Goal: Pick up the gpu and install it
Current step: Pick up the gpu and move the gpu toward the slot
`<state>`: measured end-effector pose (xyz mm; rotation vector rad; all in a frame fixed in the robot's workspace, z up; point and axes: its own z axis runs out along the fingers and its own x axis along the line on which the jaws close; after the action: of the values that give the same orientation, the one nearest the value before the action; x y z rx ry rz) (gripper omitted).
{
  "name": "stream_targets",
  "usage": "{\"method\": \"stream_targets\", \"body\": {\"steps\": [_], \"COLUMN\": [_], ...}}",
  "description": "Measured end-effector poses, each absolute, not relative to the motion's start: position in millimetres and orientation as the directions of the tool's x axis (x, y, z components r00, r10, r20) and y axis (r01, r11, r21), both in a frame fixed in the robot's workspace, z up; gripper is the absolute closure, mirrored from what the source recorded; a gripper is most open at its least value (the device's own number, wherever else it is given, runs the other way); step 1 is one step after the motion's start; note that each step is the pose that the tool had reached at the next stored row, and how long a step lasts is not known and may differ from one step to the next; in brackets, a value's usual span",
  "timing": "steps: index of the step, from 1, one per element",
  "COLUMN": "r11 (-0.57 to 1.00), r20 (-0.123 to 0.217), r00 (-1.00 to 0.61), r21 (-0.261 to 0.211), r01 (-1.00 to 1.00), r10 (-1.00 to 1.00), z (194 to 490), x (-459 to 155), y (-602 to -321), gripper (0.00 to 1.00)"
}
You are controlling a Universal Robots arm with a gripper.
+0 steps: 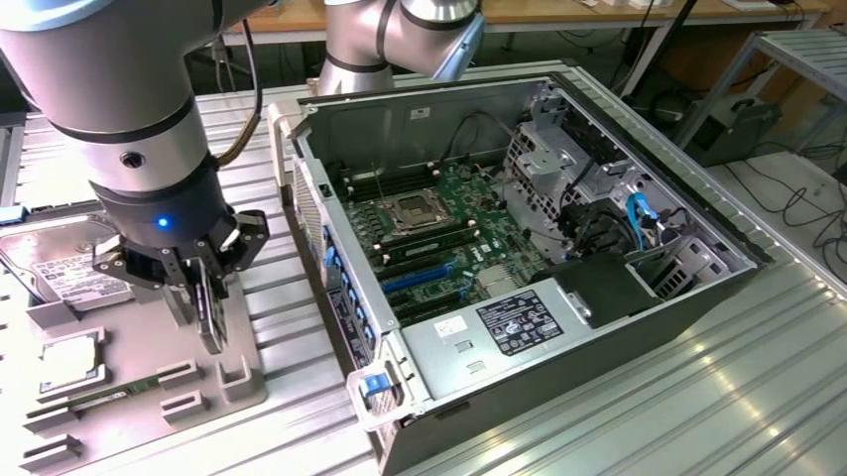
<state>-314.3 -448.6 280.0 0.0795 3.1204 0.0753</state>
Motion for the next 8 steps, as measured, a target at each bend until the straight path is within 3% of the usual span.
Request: {"method": "stream_targets", "body": {"steps": [8], "r11": [0.997], "r20": [-0.018], "r00": [-0.999], "r21": [0.052], "r01": [0.05], "r10": [0.051], "z": [285.6], "x": [-314.3], "y": [-448.6], "gripper": [0.72]}}
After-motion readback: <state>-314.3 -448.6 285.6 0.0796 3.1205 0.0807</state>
